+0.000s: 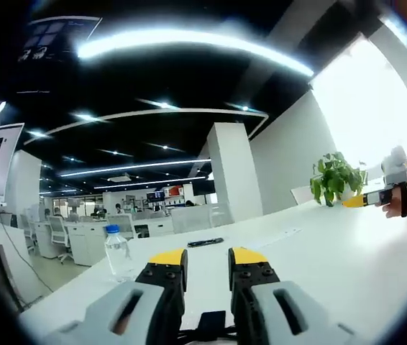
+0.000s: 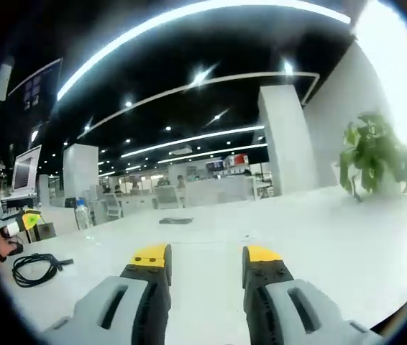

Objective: Coil the Type-C to USB data cable on the desktop and secure it with Velcro straps.

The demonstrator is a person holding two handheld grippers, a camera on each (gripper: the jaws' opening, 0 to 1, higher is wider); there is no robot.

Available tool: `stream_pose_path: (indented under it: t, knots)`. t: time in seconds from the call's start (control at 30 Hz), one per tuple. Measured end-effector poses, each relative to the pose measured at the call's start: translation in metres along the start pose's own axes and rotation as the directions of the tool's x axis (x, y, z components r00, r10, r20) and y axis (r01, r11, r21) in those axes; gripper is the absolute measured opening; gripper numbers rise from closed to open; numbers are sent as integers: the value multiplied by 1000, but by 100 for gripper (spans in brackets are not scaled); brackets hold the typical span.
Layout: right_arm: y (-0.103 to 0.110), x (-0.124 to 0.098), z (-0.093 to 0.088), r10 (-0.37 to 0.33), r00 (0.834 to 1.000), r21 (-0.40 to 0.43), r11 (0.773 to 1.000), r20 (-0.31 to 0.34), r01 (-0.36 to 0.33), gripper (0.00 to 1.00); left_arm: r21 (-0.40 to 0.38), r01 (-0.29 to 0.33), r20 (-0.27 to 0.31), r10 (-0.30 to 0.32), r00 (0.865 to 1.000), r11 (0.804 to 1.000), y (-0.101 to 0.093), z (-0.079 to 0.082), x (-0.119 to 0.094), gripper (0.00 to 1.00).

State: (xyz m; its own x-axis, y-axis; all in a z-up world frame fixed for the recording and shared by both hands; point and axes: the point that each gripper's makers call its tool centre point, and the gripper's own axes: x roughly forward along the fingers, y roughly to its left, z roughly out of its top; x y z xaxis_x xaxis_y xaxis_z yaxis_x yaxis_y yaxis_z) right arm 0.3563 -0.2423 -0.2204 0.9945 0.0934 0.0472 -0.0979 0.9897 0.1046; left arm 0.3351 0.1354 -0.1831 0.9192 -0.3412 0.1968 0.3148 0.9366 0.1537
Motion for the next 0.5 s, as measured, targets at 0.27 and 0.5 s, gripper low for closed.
stream_pose_path:
  t: [0.27, 0.5]
  knots:
    - [11, -13, 11, 20, 999, -55, 998, 47, -17, 50, 0, -3, -61, 3, 998, 1000, 3, -22, 3, 38]
    - [25, -22, 22, 42, 995, -126, 992, 90, -30, 52, 51, -35, -54, 38, 998, 998, 10, -19, 1, 38]
